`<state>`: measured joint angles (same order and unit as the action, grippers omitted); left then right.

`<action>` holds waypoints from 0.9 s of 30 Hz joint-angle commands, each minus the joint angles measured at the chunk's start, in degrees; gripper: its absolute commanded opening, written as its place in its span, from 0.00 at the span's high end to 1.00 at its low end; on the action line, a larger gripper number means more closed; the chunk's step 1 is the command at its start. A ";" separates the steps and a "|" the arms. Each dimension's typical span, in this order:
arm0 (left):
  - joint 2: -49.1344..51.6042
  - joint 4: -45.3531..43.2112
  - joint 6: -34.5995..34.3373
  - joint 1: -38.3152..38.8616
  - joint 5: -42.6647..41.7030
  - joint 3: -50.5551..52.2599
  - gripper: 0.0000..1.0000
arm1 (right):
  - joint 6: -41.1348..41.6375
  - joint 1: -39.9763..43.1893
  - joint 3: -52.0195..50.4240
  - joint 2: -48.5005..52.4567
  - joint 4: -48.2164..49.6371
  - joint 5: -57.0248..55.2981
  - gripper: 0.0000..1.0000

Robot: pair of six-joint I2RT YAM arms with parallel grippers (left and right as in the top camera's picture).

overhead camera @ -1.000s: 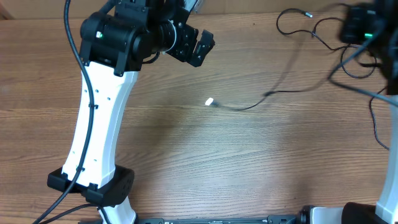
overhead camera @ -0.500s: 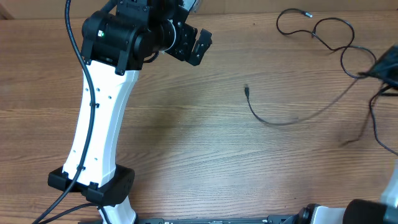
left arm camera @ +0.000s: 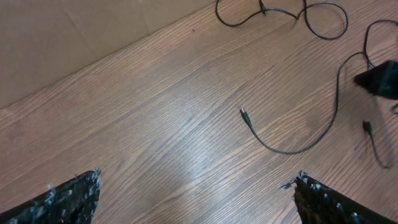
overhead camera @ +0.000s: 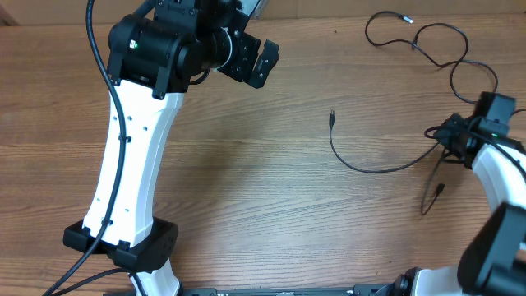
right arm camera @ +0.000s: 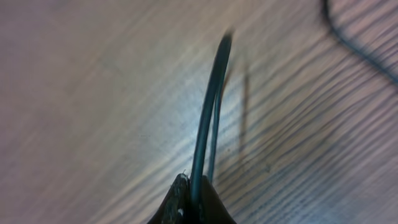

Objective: Untangle cables

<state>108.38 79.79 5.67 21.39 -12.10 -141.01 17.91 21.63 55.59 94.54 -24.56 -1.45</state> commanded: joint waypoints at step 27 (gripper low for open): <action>0.09 1.27 -1.79 0.04 0.28 -0.35 0.00 | -3.50 -1.95 21.07 -21.70 -29.35 22.58 0.10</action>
<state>108.38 80.68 4.60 21.39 -11.92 -141.01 16.25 20.58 76.60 74.94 -51.37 11.35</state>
